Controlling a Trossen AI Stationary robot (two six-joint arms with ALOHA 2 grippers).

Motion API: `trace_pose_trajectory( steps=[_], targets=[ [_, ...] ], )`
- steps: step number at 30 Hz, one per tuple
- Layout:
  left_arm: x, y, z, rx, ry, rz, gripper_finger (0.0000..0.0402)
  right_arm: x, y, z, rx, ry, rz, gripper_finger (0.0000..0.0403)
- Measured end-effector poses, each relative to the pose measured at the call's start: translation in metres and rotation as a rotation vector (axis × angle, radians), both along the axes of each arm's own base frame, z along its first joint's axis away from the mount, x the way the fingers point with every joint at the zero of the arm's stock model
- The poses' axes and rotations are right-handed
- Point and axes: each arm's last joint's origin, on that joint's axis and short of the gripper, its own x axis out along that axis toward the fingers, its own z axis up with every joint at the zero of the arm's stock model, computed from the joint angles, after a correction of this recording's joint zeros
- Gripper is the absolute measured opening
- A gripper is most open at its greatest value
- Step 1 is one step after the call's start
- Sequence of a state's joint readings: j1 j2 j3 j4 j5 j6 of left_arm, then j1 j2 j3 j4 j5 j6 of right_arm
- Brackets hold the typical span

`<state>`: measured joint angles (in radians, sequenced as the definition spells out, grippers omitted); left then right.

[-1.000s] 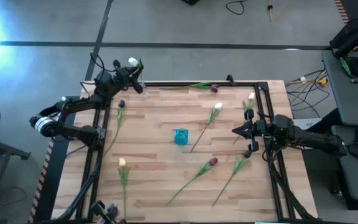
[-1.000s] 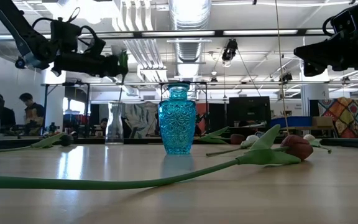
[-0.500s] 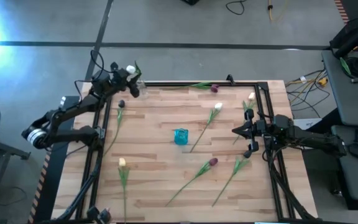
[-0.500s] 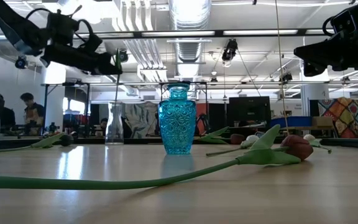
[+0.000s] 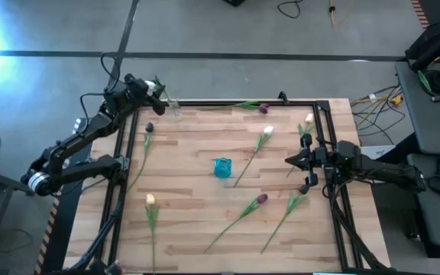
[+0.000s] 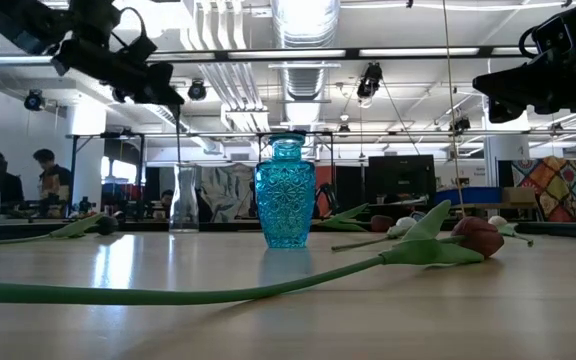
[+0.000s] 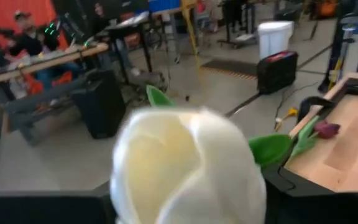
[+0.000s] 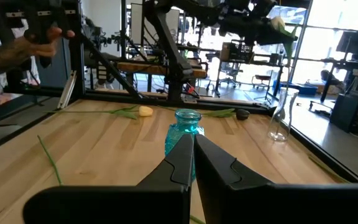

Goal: Sort flowers into vase by color
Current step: Put the left white flower into the transparent vase

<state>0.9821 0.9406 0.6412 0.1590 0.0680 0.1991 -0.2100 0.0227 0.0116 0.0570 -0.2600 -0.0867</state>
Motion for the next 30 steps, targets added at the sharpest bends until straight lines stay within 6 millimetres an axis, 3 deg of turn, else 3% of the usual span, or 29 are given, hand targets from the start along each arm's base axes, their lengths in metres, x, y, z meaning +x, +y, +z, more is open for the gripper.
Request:
trace_pose_trajectory(
  steps=[16, 25, 30],
  targets=[
    [0.021, 0.047, 0.035, -0.198, 0.165, 0.126, 0.0154, 0.0, 0.0, 0.0, 0.0, 0.0, 0.0, 0.0009],
    [0.019, 0.046, 0.029, -0.261, 0.261, 0.145, 0.0216, 0.0, 0.0, 0.0, 0.0, 0.0, 0.0, 0.0009],
    [0.011, 0.037, 0.035, -0.237, 0.296, 0.201, 0.0231, 0.0, 0.0, 0.0, 0.0, 0.0, 0.0, 0.0009]
  ],
)
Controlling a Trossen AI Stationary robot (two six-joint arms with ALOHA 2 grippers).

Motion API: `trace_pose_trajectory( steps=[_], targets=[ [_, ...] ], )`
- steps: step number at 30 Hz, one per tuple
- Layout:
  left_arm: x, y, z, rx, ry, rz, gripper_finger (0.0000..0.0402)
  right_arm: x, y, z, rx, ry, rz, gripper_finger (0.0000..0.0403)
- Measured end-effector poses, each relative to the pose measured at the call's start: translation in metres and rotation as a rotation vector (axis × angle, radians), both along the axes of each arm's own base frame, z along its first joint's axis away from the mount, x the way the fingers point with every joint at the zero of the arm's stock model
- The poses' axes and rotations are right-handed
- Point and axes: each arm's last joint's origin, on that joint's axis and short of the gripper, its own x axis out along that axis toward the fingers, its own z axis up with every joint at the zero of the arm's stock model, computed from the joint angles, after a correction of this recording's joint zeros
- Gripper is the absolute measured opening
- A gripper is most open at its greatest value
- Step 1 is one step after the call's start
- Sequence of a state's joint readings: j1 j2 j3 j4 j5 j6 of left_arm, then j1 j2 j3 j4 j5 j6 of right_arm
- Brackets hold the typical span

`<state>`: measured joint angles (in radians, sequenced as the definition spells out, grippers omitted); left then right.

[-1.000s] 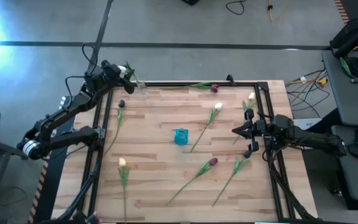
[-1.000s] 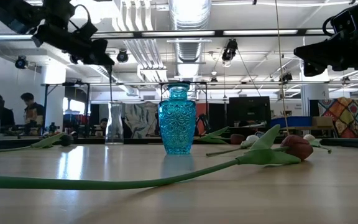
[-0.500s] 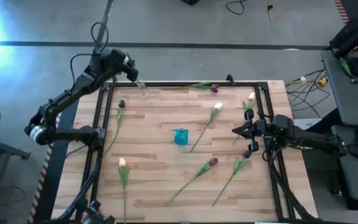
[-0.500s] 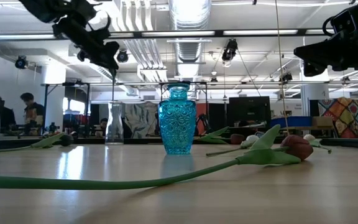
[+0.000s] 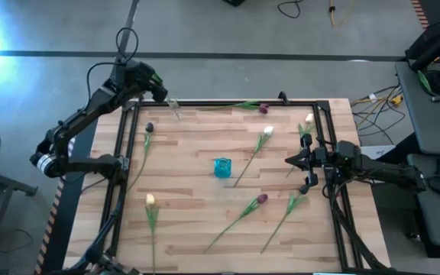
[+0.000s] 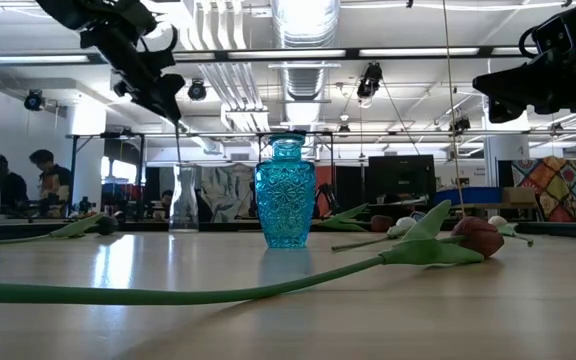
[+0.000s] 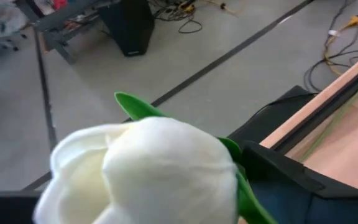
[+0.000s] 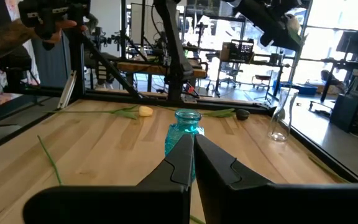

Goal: Sort flowers into vase by color
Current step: Put the left white flower into the transparent vase

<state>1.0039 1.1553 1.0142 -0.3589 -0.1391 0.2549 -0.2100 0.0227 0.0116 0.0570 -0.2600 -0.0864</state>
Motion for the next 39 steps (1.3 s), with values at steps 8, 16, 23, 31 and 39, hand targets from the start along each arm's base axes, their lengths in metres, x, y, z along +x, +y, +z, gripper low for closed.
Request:
trace_pose_trajectory(
  steps=[8, 16, 23, 31, 39],
  targets=[
    [-0.011, -0.011, 0.017, 0.008, 0.071, 0.061, 0.0233, 0.0, 0.0, 0.0, 0.0, 0.0, 0.0, 0.0009],
    [-0.013, -0.012, 0.018, -0.006, 0.075, 0.067, 0.0233, 0.0, 0.0, 0.0, 0.0, 0.0, 0.001, 0.0009],
    [-0.011, -0.011, 0.015, -0.043, 0.044, 0.027, 0.0236, 0.0, 0.0, 0.0, 0.0, 0.0, 0.0, 0.0009],
    [0.0, 0.005, -0.01, -0.168, 0.1, 0.006, 0.026, 0.0, 0.0, 0.0, 0.0, 0.0, 0.0, 0.0009],
    [-0.001, 0.004, -0.017, -0.275, 0.196, 0.006, 0.0268, 0.0, 0.0, 0.0, 0.0, 0.0, 0.0, 0.0009]
  ],
)
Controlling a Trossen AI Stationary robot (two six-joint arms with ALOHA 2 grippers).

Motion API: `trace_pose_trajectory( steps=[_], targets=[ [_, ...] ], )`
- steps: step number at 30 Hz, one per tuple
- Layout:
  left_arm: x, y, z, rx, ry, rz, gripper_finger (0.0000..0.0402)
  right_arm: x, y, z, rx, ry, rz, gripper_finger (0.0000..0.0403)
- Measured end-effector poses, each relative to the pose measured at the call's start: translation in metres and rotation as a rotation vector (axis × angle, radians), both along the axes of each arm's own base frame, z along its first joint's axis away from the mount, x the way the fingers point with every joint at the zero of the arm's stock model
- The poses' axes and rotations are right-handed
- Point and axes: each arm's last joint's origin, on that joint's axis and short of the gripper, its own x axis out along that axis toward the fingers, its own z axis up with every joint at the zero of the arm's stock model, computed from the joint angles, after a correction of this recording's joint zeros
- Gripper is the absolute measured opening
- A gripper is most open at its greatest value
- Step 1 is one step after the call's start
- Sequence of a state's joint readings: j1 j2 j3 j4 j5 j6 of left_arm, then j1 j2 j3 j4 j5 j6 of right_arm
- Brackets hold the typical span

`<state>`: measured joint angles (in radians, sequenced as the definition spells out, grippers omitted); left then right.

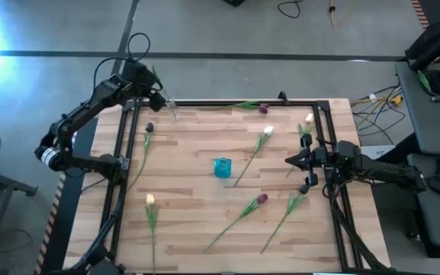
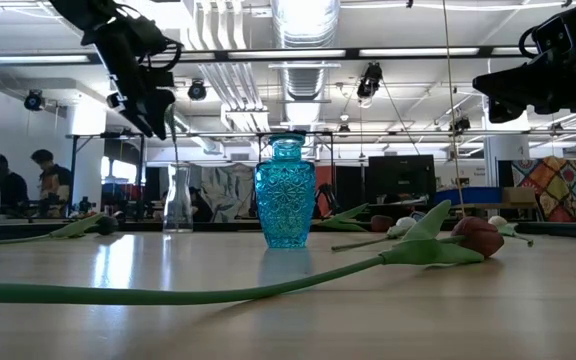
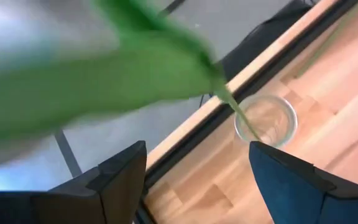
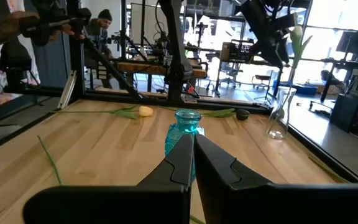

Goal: Sort flowers into vase by color
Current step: Put the left white flower into the transparent vase, then put the left black flower into the blue vase

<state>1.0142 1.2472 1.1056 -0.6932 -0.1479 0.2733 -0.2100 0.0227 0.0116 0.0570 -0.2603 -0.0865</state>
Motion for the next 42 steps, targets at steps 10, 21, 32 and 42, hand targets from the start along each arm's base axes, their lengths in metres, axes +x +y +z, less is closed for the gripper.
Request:
trace_pose_trajectory(
  steps=[10, 21, 32, 42],
  targets=[
    [-0.013, -0.02, 0.016, 0.016, -0.005, 0.003, 0.0268, 0.0, 0.0, 0.0, 0.0, 0.0, 0.0, 0.0009],
    [-0.021, -0.038, 0.049, -0.012, -0.032, -0.05, 0.0263, 0.0, 0.0, 0.0, 0.0, 0.0, 0.0, 0.0009],
    [-0.005, -0.041, 0.004, -0.175, -0.217, -0.256, 0.0064, 0.0, 0.0, 0.0, 0.0, 0.0, 0.0, 0.0009],
    [0.01, -0.081, -0.051, -0.401, 0.048, -0.165, 0.0003, 0.0, 0.0, 0.0, 0.0, 0.0, 0.0, 0.0009]
  ],
)
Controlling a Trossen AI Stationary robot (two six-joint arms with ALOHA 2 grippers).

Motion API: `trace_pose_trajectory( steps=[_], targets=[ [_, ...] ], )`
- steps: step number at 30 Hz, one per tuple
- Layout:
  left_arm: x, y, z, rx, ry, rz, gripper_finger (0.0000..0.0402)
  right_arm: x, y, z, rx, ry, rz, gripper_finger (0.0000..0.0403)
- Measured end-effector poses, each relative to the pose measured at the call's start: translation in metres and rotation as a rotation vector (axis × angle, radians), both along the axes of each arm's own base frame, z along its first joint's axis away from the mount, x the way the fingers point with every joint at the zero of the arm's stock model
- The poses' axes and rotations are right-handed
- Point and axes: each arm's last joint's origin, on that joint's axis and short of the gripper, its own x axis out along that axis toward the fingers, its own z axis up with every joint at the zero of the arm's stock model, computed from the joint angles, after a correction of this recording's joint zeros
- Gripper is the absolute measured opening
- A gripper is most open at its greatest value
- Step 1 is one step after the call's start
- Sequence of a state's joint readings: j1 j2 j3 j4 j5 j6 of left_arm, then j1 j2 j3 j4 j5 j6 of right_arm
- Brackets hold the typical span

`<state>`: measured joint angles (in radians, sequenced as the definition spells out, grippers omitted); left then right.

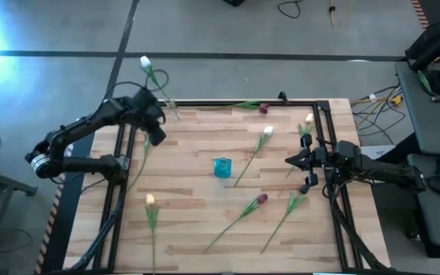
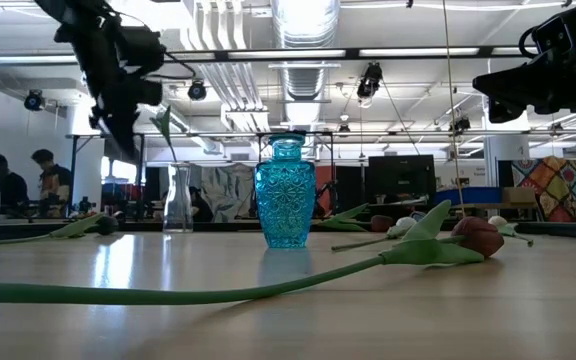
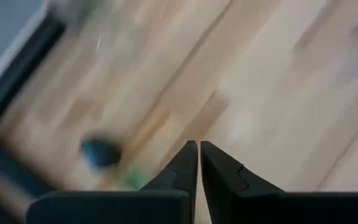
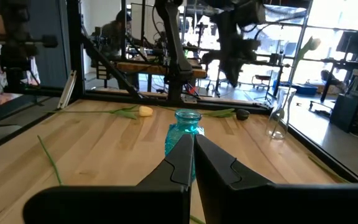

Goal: Sort flowers into vase by color
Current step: Put the left black flower into the blue vase

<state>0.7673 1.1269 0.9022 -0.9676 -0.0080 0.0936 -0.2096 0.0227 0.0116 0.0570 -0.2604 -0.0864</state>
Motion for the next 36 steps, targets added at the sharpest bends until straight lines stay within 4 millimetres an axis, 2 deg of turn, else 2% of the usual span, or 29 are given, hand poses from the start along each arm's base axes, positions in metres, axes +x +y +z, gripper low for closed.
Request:
trace_pose_trajectory(
  steps=[4, 9, 23, 36],
  targets=[
    [-0.004, -0.005, -0.01, -0.079, 0.134, 0.151, 0.0003, 0.0, 0.0, 0.0, 0.0, 0.0, 0.0, 0.0009],
    [-0.004, -0.002, -0.022, -0.117, 0.19, 0.26, 0.0017, 0.0, 0.0, 0.0, 0.0, 0.0, -0.001, 0.0009],
    [0.002, 0.008, -0.08, -0.18, 0.335, 0.364, 0.0174, 0.0, 0.0, 0.0, 0.0, 0.0, -0.001, 0.0009],
    [0.01, 0.026, -0.11, -0.232, 0.402, 0.384, 0.016, 0.0, 0.0, 0.0, 0.0, 0.0, -0.001, 0.0009]
  ],
)
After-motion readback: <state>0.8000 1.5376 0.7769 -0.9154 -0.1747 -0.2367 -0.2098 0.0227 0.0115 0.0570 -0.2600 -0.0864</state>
